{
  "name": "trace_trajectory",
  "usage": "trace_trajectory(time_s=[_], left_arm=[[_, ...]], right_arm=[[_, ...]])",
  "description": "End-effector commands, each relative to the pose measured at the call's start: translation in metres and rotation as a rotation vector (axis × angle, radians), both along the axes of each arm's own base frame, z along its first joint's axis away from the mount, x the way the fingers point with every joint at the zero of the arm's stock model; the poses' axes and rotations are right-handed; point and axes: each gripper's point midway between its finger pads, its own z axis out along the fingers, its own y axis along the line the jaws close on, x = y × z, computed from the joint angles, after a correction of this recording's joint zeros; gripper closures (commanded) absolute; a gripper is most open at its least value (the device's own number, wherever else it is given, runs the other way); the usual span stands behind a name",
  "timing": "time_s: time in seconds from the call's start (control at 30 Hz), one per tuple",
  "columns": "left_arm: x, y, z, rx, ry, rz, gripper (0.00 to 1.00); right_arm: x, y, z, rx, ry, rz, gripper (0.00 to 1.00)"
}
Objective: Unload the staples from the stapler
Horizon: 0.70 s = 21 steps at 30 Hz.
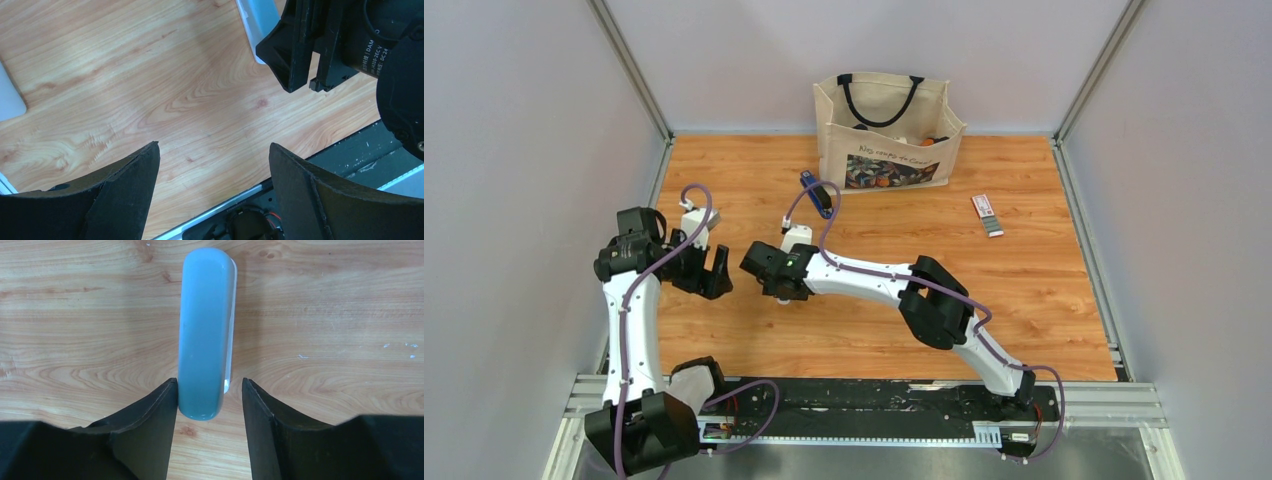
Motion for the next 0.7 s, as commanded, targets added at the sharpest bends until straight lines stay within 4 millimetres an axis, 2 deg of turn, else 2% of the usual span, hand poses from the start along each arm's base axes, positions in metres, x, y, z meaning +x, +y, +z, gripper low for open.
trace_trajectory(time_s=[0.0, 0.23, 0.37, 0.67], left_arm=[[-0.003, -0.006, 0.011, -0.007, -0.055, -0.061, 0.12], [-0.002, -0.006, 0.013, -0.011, -0.049, -0.072, 0.12], [-0.003, -0.007, 0.016, -0.008, -0.053, -0.092, 0.12], [0.003, -0.006, 0.023, -0.017, -0.053, -0.081, 0.12]], right_arm=[[0.015, 0.006, 0.023, 0.026, -0.046, 0.009, 0.49], [0.027, 0.002, 0.015, 0.032, -0.025, 0.009, 0.60], [0.025, 0.001, 0.004, 0.022, 0.013, 0.039, 0.56], [0.020, -0.001, -0.004, -0.014, 0.033, 0.093, 0.57]])
